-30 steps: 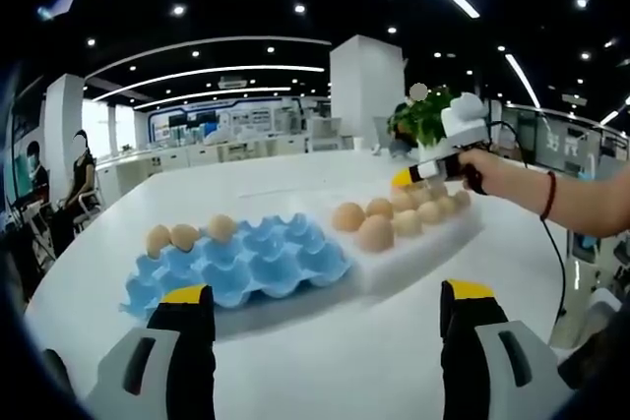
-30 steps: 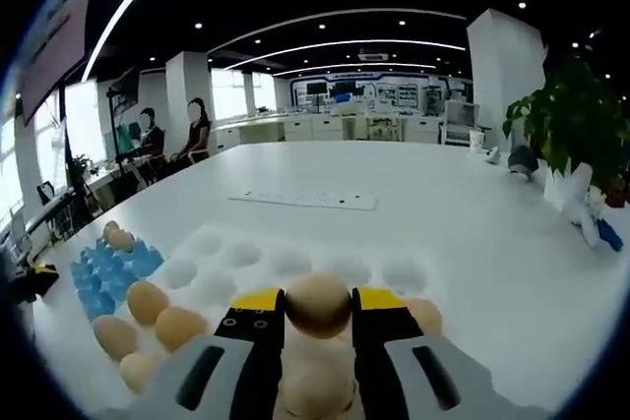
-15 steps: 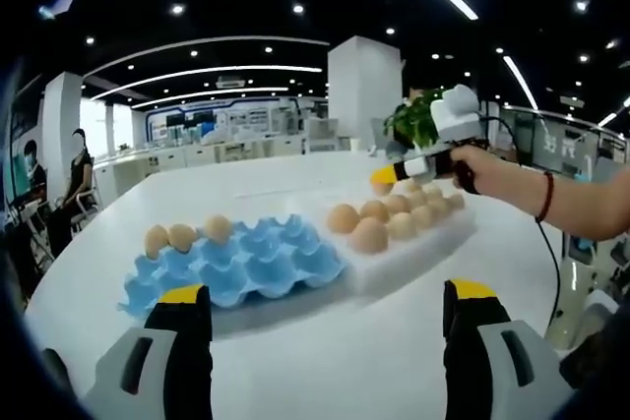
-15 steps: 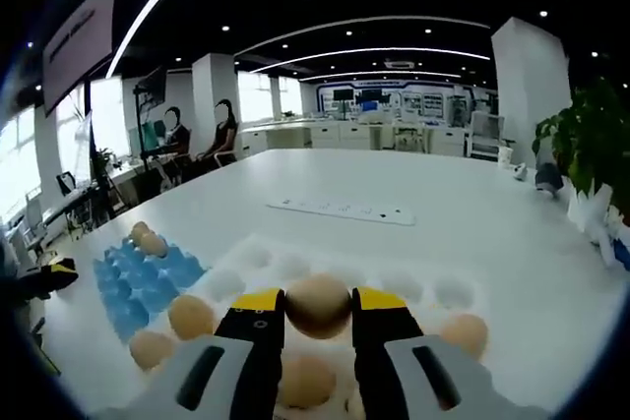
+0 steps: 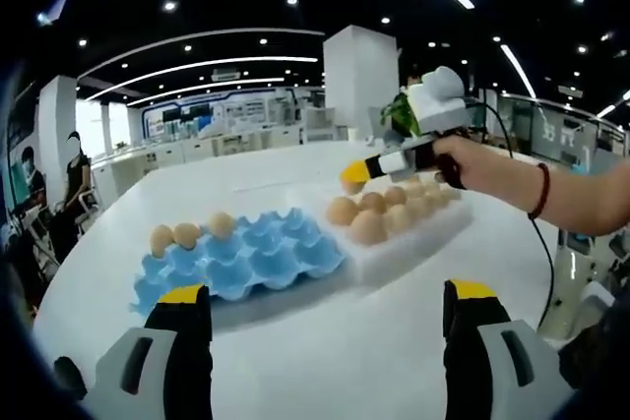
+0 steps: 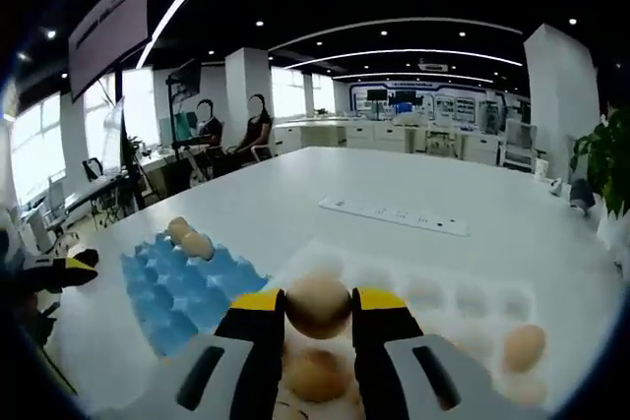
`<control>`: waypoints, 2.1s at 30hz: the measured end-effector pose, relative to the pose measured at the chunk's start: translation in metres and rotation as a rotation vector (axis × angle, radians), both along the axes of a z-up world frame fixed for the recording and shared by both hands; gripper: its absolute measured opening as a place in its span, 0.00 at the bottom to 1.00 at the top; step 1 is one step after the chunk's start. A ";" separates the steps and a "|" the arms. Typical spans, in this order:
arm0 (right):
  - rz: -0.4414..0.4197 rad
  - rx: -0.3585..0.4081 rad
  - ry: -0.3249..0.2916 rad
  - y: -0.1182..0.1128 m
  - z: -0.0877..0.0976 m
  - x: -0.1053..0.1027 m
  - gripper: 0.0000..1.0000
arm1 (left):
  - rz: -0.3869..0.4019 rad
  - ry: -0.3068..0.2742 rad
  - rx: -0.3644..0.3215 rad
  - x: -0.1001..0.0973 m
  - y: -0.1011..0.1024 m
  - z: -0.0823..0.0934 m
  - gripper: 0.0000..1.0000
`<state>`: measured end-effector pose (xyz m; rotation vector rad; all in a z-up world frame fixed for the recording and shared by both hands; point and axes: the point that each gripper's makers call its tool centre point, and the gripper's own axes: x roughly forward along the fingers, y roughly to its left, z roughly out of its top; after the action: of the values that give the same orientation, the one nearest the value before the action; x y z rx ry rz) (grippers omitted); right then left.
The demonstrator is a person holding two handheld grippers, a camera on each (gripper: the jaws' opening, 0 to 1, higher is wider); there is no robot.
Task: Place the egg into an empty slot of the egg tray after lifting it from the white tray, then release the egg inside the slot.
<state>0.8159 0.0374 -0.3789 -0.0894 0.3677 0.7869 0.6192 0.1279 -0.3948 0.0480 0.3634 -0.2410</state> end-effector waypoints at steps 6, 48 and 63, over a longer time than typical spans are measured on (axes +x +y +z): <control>0.052 0.009 0.002 0.021 0.003 -0.008 0.28 | 0.006 0.033 0.007 -0.001 0.004 -0.005 1.00; 0.197 0.024 0.054 0.131 -0.015 -0.020 0.28 | 0.074 0.041 0.016 -0.006 0.037 -0.012 1.00; 0.219 -0.011 0.057 0.141 -0.032 -0.018 0.28 | 0.076 0.036 0.021 -0.007 0.054 -0.015 1.00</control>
<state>0.7982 0.1782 -0.4104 -0.1190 0.4204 1.0056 0.6126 0.1818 -0.4097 0.0500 0.4030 -0.1636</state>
